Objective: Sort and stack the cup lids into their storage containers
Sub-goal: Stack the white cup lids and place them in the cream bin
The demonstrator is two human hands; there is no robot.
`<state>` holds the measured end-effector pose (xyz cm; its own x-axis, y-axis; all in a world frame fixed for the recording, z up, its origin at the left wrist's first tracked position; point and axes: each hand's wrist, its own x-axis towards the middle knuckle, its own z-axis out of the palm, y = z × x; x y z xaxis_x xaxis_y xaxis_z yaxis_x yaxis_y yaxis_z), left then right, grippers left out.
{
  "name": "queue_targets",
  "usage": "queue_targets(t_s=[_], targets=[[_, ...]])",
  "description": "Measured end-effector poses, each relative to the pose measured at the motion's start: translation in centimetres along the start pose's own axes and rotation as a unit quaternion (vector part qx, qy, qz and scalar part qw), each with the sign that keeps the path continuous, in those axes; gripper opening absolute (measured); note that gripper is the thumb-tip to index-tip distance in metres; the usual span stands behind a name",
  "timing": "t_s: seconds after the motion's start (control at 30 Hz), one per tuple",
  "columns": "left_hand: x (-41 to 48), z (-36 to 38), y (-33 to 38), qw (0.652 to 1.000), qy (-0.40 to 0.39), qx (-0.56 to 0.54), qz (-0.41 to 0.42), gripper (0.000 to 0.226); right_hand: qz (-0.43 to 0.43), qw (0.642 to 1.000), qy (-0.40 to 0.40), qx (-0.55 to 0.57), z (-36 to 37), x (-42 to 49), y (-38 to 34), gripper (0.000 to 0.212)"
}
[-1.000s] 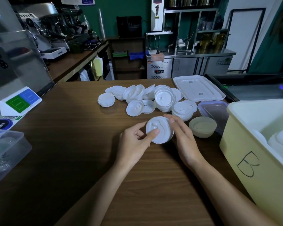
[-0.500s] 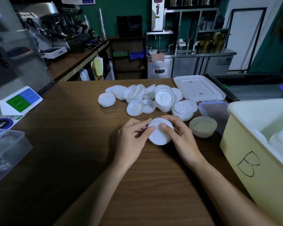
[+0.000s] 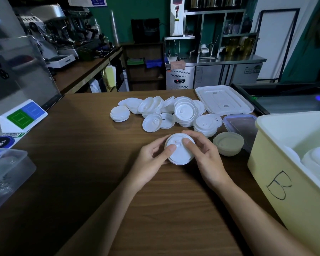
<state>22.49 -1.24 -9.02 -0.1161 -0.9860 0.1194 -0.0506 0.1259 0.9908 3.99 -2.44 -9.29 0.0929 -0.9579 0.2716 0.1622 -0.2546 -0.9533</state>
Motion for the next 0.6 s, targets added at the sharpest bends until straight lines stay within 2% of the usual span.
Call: queue_targets(t_s=[0.1,0.33,0.43,0.5,0.6], targets=[[-0.1,0.1,0.4,0.999,0.009,-0.043,-0.007,0.044,0.012,1.0,-0.005,0.026,0.1,0.0,0.1,0.03],[0.3,0.2,-0.1,0.999,0.038,-0.038,0.006,0.039,0.021,0.999,-0.012,0.022,0.1,0.2,0.3,0.035],[0.5,0.5,-0.3,0.998,0.043,-0.038,0.014,0.037,0.026,0.999,-0.038,0.0,-0.1,0.0,0.1,0.037],[0.5,0.4,-0.3,0.997,0.06,0.013,0.037,0.033,0.02,0.999,-0.039,-0.029,-0.2,-0.1,0.1,0.042],[1.0,-0.7,-1.0,0.962,0.131,0.218,0.096,0.037,0.001,0.997,0.002,-0.078,-0.5,0.1,0.4,0.046]])
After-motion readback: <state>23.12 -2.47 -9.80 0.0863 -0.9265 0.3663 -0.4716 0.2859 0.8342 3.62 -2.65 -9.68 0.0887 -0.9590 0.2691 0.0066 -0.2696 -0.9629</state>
